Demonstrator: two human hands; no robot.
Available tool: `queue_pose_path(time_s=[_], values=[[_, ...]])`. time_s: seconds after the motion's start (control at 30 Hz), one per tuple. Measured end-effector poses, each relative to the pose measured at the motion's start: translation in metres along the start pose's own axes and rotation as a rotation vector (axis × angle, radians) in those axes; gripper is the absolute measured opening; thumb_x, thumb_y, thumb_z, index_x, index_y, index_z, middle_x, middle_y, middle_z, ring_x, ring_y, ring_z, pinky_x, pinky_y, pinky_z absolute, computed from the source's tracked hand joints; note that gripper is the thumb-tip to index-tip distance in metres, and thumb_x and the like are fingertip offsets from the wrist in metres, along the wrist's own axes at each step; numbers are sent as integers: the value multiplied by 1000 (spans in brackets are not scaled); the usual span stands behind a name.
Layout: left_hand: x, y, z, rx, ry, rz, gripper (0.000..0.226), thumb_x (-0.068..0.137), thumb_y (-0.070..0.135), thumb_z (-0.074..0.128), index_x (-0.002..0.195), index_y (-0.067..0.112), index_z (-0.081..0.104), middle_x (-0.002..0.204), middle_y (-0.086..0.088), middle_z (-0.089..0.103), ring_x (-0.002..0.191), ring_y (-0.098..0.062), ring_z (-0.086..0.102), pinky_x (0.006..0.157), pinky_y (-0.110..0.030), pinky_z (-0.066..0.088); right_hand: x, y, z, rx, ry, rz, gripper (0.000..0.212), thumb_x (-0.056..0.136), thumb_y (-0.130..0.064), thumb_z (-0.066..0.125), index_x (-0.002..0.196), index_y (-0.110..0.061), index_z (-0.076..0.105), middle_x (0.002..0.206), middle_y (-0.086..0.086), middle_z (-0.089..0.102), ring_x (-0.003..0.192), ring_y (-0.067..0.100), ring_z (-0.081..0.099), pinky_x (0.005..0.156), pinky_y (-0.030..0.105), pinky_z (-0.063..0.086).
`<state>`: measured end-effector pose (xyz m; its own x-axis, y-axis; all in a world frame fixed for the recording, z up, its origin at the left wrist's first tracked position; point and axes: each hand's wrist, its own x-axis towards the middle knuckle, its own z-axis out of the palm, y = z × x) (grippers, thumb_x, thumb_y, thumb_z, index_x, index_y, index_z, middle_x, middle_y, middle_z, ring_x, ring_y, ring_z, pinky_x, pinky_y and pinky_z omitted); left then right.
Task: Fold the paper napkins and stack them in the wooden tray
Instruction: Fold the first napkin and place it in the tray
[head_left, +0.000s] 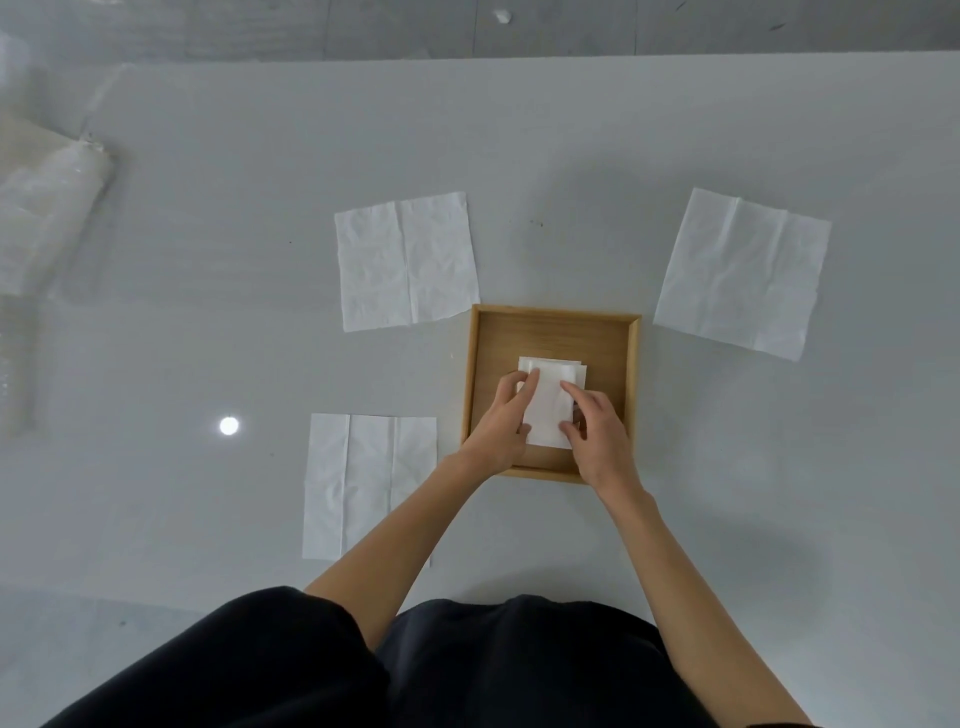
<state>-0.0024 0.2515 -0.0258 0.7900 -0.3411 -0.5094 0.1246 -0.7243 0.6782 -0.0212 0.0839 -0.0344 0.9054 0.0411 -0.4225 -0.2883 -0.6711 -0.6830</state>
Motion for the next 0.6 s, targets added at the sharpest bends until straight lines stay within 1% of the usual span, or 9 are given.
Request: queue_pose_path(time_s=[0.1, 0.23, 0.3, 0.33, 0.4, 0.47, 0.53, 0.57, 0.6], values=[[0, 1, -1, 41, 2, -2, 84, 92, -12, 55, 159, 7, 7, 157, -12, 18, 122, -26, 48, 95, -18, 41, 1, 0, 2, 5, 7, -1, 56, 94, -1, 63, 145, -18, 49, 131, 3, 53, 110, 17, 57, 87, 21, 45], [1, 1, -1, 89, 6, 16, 84, 92, -11, 56, 158, 5, 8, 155, -14, 19, 123, -26, 47, 94, -17, 40, 0, -1, 5, -31, 25, -11, 55, 95, -2, 63, 146, -17, 48, 134, 3, 52, 114, 16, 55, 88, 21, 46], [2, 2, -1, 116, 3, 18, 84, 92, -10, 56, 158, 4, 6, 156, -14, 17, 128, -26, 43, 96, -17, 39, 0, 1, 6, -48, 31, -21, 55, 95, -2, 62, 146, -17, 47, 134, 4, 52, 115, 17, 56, 86, 19, 44], [2, 2, -1, 126, 2, 23, 84, 91, -10, 57, 158, 4, 6, 156, -15, 17, 129, -27, 42, 98, -19, 41, 0, 1, 7, -49, 35, -22, 55, 96, -2, 61, 147, -17, 47, 135, 4, 51, 115, 18, 57, 87, 21, 46], [2, 5, 2, 154, 7, 17, 86, 90, -9, 59, 157, 4, 8, 154, -16, 18, 130, -30, 42, 101, -27, 48, -1, 0, 10, -72, 44, -21, 57, 95, -1, 60, 148, -17, 45, 136, 5, 49, 118, 21, 56, 90, 29, 54], [2, 9, 4, 220, 32, -58, 88, 88, -3, 63, 157, 11, 10, 151, -16, 20, 128, -34, 41, 100, -37, 50, -2, -2, 15, -208, 80, -7, 63, 93, -4, 63, 150, -18, 40, 137, 9, 46, 119, 26, 53, 90, 38, 56], [1, 16, 4, 317, 68, -148, 88, 87, 10, 65, 157, 18, 13, 150, -17, 21, 123, -35, 41, 100, -40, 47, -4, -2, 19, -366, 133, 19, 72, 89, -13, 68, 152, -21, 35, 136, 13, 42, 115, 32, 49, 93, 46, 53], [-1, 18, 4, 351, 92, -163, 88, 87, 17, 64, 158, 19, 12, 153, -17, 19, 124, -36, 41, 101, -41, 45, -5, -2, 20, -396, 153, 28, 75, 89, -19, 68, 154, -22, 32, 139, 15, 39, 117, 34, 46, 98, 48, 50], [-3, 19, 6, 368, 124, -148, 87, 87, 23, 61, 159, 20, 11, 159, -17, 14, 129, -38, 38, 104, -42, 42, -5, 0, 21, -412, 174, 21, 76, 90, -27, 67, 155, -23, 28, 145, 17, 35, 124, 36, 42, 105, 48, 45]])
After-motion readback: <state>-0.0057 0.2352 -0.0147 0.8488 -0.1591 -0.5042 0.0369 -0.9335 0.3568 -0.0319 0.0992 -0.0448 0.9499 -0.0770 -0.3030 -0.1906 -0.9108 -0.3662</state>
